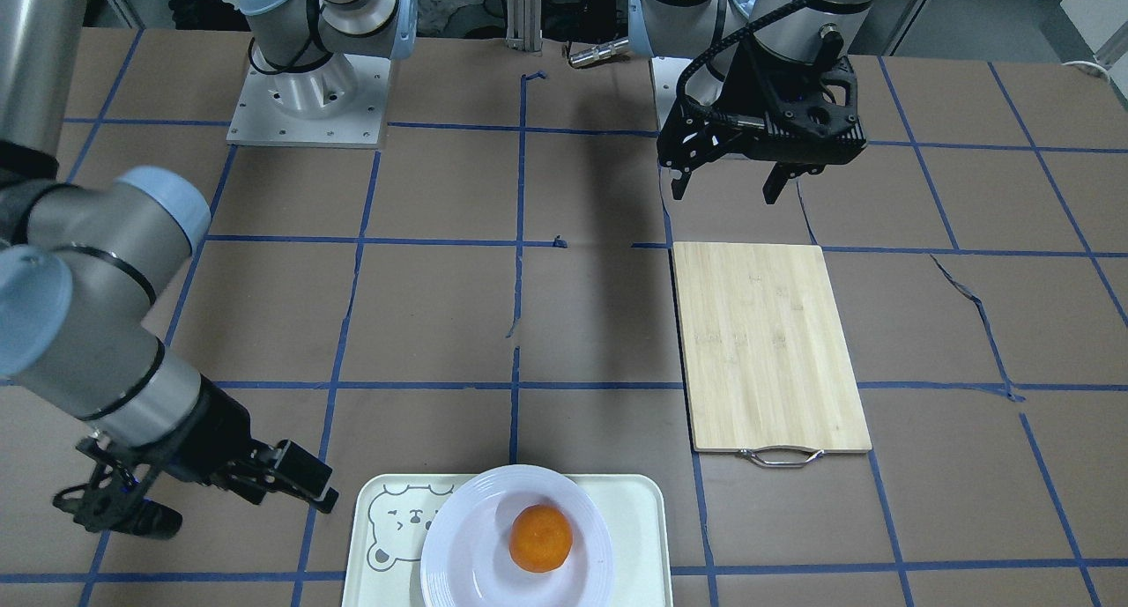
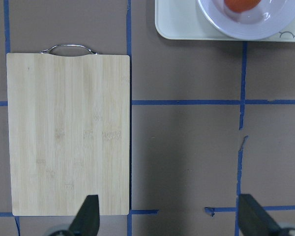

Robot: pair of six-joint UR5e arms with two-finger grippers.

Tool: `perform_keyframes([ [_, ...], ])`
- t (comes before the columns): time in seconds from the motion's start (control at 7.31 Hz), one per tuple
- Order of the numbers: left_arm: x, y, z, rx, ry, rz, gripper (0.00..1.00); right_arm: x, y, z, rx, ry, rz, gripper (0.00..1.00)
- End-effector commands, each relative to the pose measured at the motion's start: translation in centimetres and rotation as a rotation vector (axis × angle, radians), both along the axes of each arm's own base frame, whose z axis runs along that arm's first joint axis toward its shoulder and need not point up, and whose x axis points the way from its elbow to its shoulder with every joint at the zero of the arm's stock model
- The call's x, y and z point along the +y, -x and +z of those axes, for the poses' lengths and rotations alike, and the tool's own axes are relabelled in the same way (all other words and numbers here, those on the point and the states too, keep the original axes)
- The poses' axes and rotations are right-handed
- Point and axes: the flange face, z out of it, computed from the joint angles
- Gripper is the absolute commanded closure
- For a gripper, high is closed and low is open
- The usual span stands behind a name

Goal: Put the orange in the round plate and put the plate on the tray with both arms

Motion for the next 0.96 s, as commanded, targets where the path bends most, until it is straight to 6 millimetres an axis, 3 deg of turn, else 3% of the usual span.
perform_keyframes([
  [0.0,0.0,0.0,0.0,0.0,0.0,0.0,0.0,6.6,-2.9,10.6,0.277,-0.086,0.048,0.0],
  [0.14,0.0,0.0,0.0,0.0,0.0,0.0,0.0,9.9,-5.1,13.3,0.311,-0.105,0.086,0.0],
  [0.41,0.0,0.0,0.0,0.0,0.0,0.0,0.0,16.3,-5.1,18.7,0.315,-0.16,0.101,0.0],
  [0.55,0.0,0.0,0.0,0.0,0.0,0.0,0.0,17.9,-5.0,19.6,0.319,-0.171,0.101,0.0],
  [0.82,0.0,0.0,0.0,0.0,0.0,0.0,0.0,17.4,-5.1,18.1,0.314,-0.19,0.112,0.0],
])
